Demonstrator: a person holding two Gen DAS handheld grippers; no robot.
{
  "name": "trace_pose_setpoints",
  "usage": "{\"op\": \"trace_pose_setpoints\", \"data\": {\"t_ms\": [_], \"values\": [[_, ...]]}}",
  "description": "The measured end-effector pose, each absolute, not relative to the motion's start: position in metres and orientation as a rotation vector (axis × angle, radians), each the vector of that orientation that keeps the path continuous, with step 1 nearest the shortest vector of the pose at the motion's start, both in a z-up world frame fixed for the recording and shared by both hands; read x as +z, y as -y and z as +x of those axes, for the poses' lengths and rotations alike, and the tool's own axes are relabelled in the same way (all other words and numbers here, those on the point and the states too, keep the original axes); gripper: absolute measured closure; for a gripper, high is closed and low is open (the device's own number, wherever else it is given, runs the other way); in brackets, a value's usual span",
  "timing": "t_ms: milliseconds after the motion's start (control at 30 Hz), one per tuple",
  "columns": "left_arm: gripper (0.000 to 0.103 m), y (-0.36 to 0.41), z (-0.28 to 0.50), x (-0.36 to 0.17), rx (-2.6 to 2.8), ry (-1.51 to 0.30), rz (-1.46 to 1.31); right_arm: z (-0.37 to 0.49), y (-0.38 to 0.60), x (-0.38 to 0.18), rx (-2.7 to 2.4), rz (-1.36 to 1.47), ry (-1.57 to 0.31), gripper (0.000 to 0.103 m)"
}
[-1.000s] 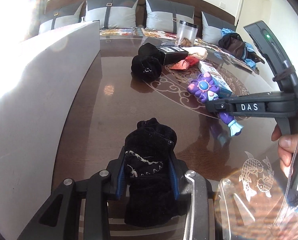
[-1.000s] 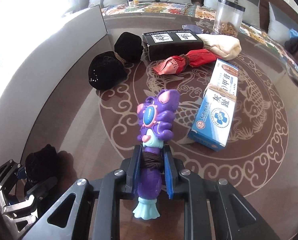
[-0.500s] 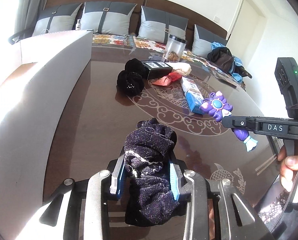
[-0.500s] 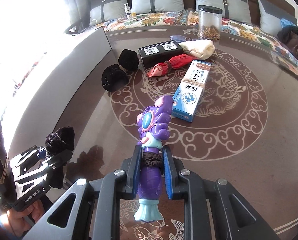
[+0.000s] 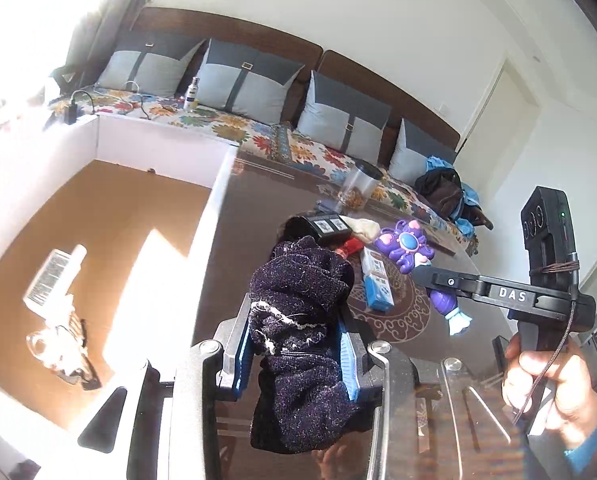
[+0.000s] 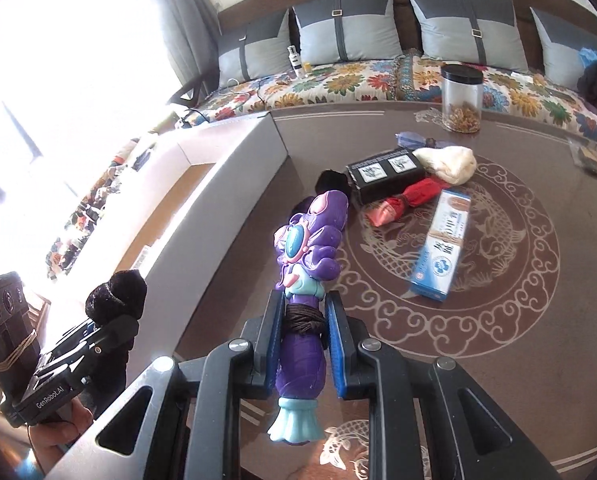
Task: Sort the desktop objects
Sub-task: 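Lift the purple toy with the right tool while the left tool holds the black glove, then carry the glove and toy into the white box and open both tools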
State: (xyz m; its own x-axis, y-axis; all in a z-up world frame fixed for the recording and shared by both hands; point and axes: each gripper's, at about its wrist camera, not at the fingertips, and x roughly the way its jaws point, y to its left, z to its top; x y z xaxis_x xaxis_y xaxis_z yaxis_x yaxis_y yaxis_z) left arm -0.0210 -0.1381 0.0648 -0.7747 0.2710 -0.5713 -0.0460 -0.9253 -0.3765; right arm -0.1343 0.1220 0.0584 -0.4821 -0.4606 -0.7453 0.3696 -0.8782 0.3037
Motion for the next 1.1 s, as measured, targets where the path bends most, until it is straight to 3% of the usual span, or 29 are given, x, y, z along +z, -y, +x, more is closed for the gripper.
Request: {"op": "trace_pose_setpoints", "data": {"t_ms": [233, 433, 500, 533, 600, 667, 733, 800, 900, 1000, 1100], "values": [[0.068, 0.262, -0.031, 0.073, 2.98, 0.537, -1.1, -0.132, 0.002, 0.086, -2.175, 1.09, 0.155, 0.082], [0.068, 0.314, -0.055, 0.034, 2.997, 0.462, -1.38, -0.133, 0.116, 0.064, -2.105, 1.096, -0.009, 0.082], [0.061, 0.319, -0.064, 0.013, 2.988, 0.407, -1.529, -0.131, 0.145, 0.05, -2.097, 1.11, -0.11, 0.081], [0.047, 0.321, -0.069, 0.002, 2.986, 0.373, -1.624, -0.131, 0.157, 0.04, -2.087, 1.137, -0.16, 0.08], [0.038, 0.327, -0.067, -0.01, 2.984, 0.365, -1.734, -0.133, 0.174, 0.02, -2.041, 1.238, -0.215, 0.062], [0.03, 0.33, -0.058, -0.001, 3.019, 0.422, -1.649, -0.133, 0.171, 0.009, -1.996, 1.287, -0.191, 0.055], [0.015, 0.325, -0.052, 0.007, 3.062, 0.414, -1.595, -0.129, 0.157, 0.017, -2.029, 1.236, -0.174, 0.045], [0.015, 0.314, -0.048, 0.017, 3.089, 0.389, -1.554, -0.125, 0.132, 0.03, -2.085, 1.177, -0.166, 0.028], [0.015, 0.293, -0.043, 0.03, 3.101, 0.377, -1.471, -0.121, 0.077, 0.05, -2.204, 1.076, -0.138, 0.016], [0.015, 0.263, -0.036, 0.045, 3.105, 0.361, -1.363, -0.115, 0.008, 0.051, -2.365, 1.004, -0.132, 0.005], [0.015, 0.221, -0.029, 0.061, 3.067, 0.353, -1.248, -0.107, -0.07, 0.026, -2.531, 1.0, -0.183, 0.004]]}}
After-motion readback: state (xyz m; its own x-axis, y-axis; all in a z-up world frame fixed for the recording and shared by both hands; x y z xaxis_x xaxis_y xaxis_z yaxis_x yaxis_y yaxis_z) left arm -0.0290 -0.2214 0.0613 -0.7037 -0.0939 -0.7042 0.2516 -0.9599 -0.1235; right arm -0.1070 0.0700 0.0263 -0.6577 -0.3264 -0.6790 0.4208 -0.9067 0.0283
